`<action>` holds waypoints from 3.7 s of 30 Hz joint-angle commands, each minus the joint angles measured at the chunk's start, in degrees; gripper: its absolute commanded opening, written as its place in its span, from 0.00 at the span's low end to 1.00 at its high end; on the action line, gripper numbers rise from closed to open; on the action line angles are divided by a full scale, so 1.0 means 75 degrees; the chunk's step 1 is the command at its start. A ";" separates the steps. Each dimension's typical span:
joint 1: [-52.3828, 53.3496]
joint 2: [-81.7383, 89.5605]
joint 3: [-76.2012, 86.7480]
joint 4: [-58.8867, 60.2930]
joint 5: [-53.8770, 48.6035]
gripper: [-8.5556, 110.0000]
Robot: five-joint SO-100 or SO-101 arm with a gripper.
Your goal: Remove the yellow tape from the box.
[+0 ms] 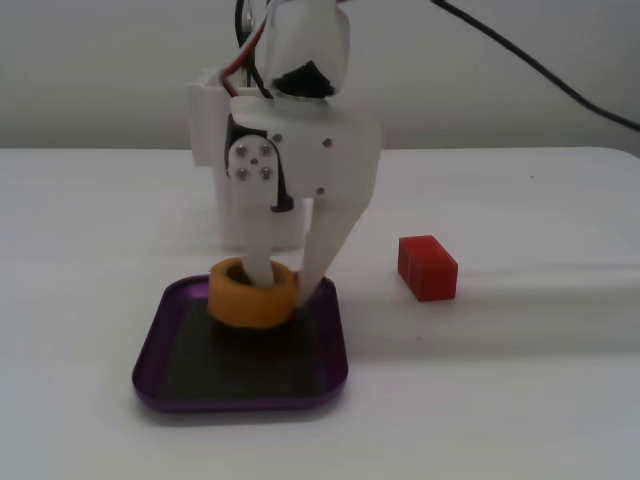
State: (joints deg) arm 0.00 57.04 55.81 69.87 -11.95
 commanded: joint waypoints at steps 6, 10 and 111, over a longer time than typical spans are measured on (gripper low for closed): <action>-0.0094 0.1887 -0.1605 0.1957 0.0047 0.07; -0.0340 0.3000 -0.1746 0.2918 0.0059 0.07; 0.0141 1.8516 1.4906 0.0293 0.1840 0.08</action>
State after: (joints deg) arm 0.70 192.57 167.43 72.69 1.49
